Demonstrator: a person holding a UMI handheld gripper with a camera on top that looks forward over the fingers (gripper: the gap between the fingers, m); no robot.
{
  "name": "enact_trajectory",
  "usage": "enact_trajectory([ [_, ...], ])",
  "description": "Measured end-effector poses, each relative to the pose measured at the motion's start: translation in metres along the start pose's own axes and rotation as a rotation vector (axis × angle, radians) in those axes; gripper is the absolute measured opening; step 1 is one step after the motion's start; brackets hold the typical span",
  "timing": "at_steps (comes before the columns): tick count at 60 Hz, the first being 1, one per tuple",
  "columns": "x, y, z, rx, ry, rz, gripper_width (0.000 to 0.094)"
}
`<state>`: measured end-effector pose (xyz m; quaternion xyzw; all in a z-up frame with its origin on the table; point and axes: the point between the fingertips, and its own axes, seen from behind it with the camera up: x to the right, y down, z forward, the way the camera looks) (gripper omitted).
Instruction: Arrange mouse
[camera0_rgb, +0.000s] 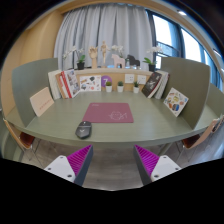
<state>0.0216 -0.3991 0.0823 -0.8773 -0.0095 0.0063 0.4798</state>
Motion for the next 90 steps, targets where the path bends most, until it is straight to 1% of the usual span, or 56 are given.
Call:
enact_trajectory([
  [7, -0.054, 0.029, 0.032, -0.03, -0.088, 0.006, 0.0824],
  [13, -0.086, 0.028, 0.059, -0.033, -0.114, -0.007, 0.0829],
  [17, -0.098, 0.02, 0.079, -0.023, -0.115, -0.008, 0.0831],
  [27, -0.128, 0.004, 0.137, -0.036, -0.138, -0.04, 0.082],
  [31, -0.133, 0.0, 0.157, -0.048, -0.132, -0.053, 0.0828],
  [35, -0.136, 0.0, 0.173, -0.079, -0.12, -0.051, 0.0824],
  [39, -0.136, -0.008, 0.183, -0.07, -0.098, -0.046, 0.0767],
  [41, -0.135, -0.011, 0.187, -0.07, -0.089, -0.042, 0.0724],
  [42, -0.135, -0.012, 0.189, -0.069, -0.086, -0.041, 0.0678],
  [43, -0.135, -0.012, 0.19, -0.069, -0.083, -0.04, 0.0591],
  [45, -0.138, -0.014, 0.193, -0.065, -0.085, -0.042, 0.0493],
  [49, -0.139, -0.013, 0.193, -0.071, -0.094, -0.044, 0.0452],
  [51, -0.138, -0.012, 0.193, -0.077, -0.093, -0.034, 0.0413],
  [52, -0.138, -0.012, 0.193, -0.081, -0.091, -0.032, 0.0408],
  [55, -0.138, -0.012, 0.194, -0.097, -0.08, -0.045, 0.0345],
  [58, -0.138, -0.011, 0.193, -0.114, -0.064, -0.066, 0.031],
  [64, -0.137, -0.01, 0.193, -0.149, -0.034, -0.082, 0.031],
  [68, -0.147, -0.012, 0.184, -0.204, -0.056, -0.112, 0.0307],
  [70, -0.153, -0.022, 0.176, -0.215, -0.062, -0.132, 0.0309],
  [74, -0.17, -0.058, 0.155, -0.183, -0.08, -0.159, 0.031],
  [81, -0.186, -0.15, 0.129, -0.058, -0.077, -0.142, 0.0311],
  [86, -0.17, -0.217, 0.124, 0.026, -0.025, -0.136, 0.0311],
  [90, -0.15, -0.258, 0.127, 0.088, 0.018, -0.116, 0.031],
])
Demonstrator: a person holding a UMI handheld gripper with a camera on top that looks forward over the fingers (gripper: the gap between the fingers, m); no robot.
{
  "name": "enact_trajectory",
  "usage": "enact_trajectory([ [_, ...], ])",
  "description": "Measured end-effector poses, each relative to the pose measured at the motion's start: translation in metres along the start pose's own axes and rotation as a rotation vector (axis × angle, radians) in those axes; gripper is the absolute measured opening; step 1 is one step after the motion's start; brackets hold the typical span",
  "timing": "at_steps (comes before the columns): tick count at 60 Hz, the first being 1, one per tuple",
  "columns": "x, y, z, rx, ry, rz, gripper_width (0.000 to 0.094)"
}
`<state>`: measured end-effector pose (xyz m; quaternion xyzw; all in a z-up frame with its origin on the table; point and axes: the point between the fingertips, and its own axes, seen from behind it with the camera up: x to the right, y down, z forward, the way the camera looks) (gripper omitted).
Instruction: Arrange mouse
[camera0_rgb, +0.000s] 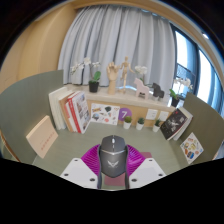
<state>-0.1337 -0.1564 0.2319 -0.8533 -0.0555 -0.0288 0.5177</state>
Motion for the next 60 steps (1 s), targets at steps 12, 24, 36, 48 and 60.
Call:
enact_trajectory([
  [12, 0.081, -0.016, 0.046, 0.001, 0.119, -0.016, 0.0309],
  [24, 0.113, 0.055, 0.112, -0.115, 0.089, 0.02, 0.031],
  [36, 0.108, 0.135, 0.166, -0.239, 0.012, 0.043, 0.0309],
  [48, 0.097, 0.185, 0.188, -0.301, -0.031, 0.065, 0.0332],
  [60, 0.096, 0.189, 0.19, -0.284, -0.046, 0.095, 0.0459],
])
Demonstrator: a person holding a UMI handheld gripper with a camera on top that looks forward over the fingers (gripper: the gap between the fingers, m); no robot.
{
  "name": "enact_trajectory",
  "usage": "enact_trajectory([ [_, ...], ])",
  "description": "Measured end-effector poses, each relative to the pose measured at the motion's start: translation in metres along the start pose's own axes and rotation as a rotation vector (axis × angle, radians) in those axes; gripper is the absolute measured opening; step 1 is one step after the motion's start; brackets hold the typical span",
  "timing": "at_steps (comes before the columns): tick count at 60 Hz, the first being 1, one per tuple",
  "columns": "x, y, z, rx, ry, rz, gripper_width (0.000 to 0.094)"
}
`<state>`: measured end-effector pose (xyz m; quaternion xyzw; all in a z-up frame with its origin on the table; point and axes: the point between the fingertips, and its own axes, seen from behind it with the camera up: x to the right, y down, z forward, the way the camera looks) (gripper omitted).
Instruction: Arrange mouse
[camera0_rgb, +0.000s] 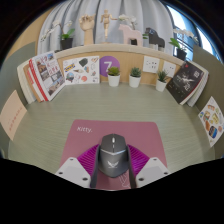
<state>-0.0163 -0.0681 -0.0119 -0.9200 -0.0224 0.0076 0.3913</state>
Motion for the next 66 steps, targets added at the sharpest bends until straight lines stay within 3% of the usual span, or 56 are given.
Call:
enact_trajectory([
  [6, -0.001, -0.001, 0.0, 0.006, -0.008, 0.025, 0.0533],
  [16, 0.004, 0.002, -0.013, -0.043, 0.023, -0.008, 0.0876],
  [23, -0.004, -0.019, -0.045, -0.027, 0.026, 0.003, 0.0872],
  [45, -0.039, -0.145, -0.201, 0.189, 0.059, 0.081, 0.0868],
  [54, -0.051, -0.161, -0.242, 0.239, 0.055, 0.101, 0.0864],
  [66, -0.064, -0.155, -0.267, 0.237, 0.054, 0.082, 0.0866],
])
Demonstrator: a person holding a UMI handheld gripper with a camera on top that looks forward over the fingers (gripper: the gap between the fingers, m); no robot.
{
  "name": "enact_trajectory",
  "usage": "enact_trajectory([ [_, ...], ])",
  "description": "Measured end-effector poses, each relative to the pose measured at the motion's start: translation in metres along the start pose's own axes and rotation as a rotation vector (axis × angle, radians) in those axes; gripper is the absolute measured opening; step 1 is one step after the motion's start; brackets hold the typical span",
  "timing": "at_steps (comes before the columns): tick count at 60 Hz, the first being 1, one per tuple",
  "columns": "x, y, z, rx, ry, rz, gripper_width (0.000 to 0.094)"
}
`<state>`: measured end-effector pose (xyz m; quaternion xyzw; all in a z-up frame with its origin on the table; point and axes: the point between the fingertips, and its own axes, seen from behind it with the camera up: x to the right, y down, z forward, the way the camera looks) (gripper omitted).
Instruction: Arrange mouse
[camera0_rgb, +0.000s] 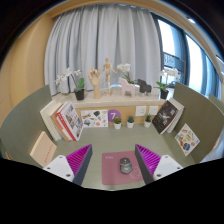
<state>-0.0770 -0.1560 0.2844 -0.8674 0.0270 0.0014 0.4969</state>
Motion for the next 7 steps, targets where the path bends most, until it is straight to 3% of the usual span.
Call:
enact_trajectory([
  [7, 0.0042, 0.0085, -0.0087, -0.016, 0.018, -0.025, 0.0866],
])
